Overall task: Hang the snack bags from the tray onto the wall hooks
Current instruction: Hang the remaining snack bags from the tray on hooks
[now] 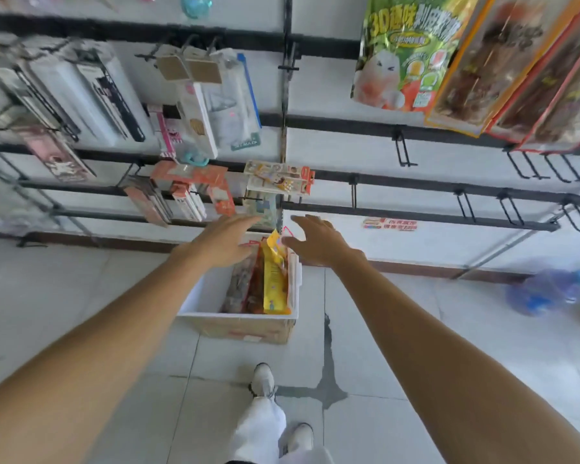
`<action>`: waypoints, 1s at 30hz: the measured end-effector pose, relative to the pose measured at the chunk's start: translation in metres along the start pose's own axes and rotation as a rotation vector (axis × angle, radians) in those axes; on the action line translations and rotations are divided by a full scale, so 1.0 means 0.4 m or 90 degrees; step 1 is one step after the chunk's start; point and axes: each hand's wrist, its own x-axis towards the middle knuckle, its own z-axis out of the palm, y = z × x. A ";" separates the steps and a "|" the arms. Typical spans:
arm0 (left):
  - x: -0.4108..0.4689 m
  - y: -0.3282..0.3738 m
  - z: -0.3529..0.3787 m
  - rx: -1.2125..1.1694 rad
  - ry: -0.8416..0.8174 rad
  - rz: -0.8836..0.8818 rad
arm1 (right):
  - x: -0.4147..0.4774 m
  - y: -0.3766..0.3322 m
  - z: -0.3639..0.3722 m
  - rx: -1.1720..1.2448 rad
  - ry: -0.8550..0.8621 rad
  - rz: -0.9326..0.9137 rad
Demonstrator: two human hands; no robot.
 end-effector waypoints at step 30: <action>0.125 -0.542 0.667 -0.342 -0.163 -0.257 | 0.496 0.022 0.826 0.162 -0.162 0.354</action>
